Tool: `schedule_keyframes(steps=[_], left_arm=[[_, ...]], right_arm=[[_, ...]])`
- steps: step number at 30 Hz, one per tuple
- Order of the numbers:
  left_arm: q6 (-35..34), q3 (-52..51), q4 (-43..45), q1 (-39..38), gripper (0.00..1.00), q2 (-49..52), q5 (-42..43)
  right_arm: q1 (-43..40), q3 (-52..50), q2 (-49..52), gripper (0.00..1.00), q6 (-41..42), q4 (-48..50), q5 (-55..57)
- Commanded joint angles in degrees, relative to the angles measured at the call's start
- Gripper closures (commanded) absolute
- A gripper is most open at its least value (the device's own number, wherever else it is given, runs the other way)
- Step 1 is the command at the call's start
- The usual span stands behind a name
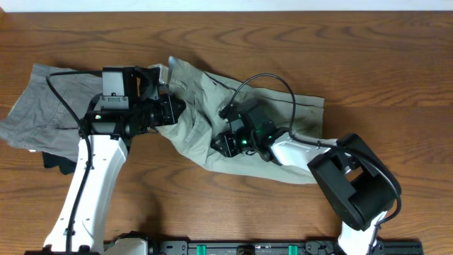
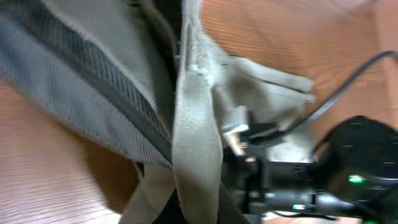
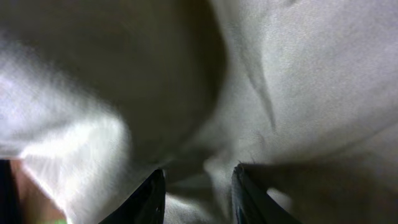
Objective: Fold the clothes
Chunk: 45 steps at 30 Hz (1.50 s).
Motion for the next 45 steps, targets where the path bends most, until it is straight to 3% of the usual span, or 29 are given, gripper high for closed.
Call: schedule_keyframes(steps=[1,19,26,30,35,40,45], left_arm=[[-2.01,2.08,1.18,-0.76,0.94,-3.3,3.69],[-2.01,2.08,2.47,-0.76,0.94,-6.69,3.69],[-1.92,2.08,1.73,-0.74,0.94,-7.91,3.06],[-1.97,2.43,1.95,-0.83,0.94,-8.2,1.75],[-1.97,2.45,3.48,-2.84,0.94,-8.17,1.75],[-1.99,2.45,5.97,-7.5,0.94,-8.04,0.0],[-1.97,2.45,5.99,-12.79,0.94,-7.45,-4.37]], right_arm=[[1.51,-0.2,2.32,0.66,2.67,0.94,1.2],[4.42,-0.02,2.08,0.66,6.25,8.11,2.93],[-8.35,-0.02,-6.27,0.64,0.22,-3.3,2.67],[-19.82,0.0,-14.49,0.64,-6.82,-14.95,3.26],[-30.45,-0.04,-17.59,0.66,-10.45,-28.22,8.98],[-34.88,-0.28,-14.71,0.67,-14.43,-33.14,9.81],[-35.06,-0.28,-10.84,0.67,-14.99,-31.34,11.08]])
